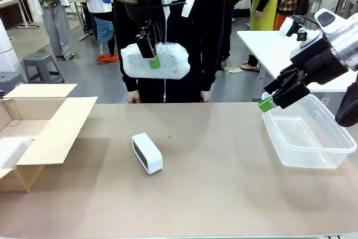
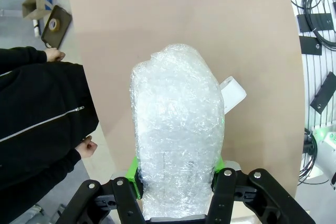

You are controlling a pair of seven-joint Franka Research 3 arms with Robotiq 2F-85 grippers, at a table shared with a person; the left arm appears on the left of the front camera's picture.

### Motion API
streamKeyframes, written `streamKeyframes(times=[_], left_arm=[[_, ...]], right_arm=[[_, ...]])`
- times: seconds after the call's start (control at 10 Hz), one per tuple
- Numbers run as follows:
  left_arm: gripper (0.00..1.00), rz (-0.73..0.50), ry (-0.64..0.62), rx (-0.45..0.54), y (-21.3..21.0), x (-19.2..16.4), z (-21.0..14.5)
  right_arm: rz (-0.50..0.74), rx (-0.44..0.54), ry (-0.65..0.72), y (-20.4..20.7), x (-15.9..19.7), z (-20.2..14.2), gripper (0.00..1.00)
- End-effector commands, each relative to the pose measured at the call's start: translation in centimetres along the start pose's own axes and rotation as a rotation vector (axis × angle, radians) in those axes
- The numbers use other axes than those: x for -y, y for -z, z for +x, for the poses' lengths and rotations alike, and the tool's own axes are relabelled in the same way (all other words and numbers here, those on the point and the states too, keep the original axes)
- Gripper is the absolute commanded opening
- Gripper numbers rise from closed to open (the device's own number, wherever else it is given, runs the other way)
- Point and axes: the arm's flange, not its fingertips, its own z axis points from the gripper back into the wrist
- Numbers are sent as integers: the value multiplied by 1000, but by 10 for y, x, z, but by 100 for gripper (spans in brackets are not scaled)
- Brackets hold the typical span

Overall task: Separate and place wrapped and unwrapped clocks.
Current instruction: If the picked Digital clock is wrapped, place it in the Package Box ; if not, place it in the Organizing box.

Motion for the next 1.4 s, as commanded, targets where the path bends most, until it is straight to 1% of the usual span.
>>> streamKeyframes(times=[0.0,0.1,0.2,0.3,0.4,0.5,0.6,0.7,0.8,0.9,1.0,1.1,1.2,1.3], left_arm=[[2,15,20,3,-4,-2,-1],[2,15,20,3,-4,-2,-1],[54,0,0,0,0,0,0],[54,-6,-111,-14,-23,-7,-31],[54,-23,-240,-22,-41,-10,-69],[54,-14,-436,-7,-54,-9,-120],[54,7,-594,-14,-59,2,-165],[54,4,-731,-46,-54,20,-209],[54,-28,-853,-81,-41,45,-249],[54,-62,-984,-99,-29,74,-285],[54,-54,-1098,-90,-18,105,-318],[54,-25,-1164,-97,-1,124,-344],[54,-21,-1220,-104,23,136,-368],[54,-6,-1269,-111,42,141,-390]], right_arm=[[21,22,4,2,1,0,100],[21,22,4,2,1,0,100],[21,22,4,2,1,0,100],[21,22,4,2,1,0,100],[21,22,4,2,1,0,100],[21,22,4,2,1,0,100],[21,22,4,2,1,0,100],[21,22,4,2,1,0,100],[21,22,4,2,1,0,100],[21,22,4,2,1,0,100],[21,22,4,2,1,0,100],[21,22,4,2,1,0,100],[21,22,4,2,1,0,100],[21,22,4,2,1,0,100]])
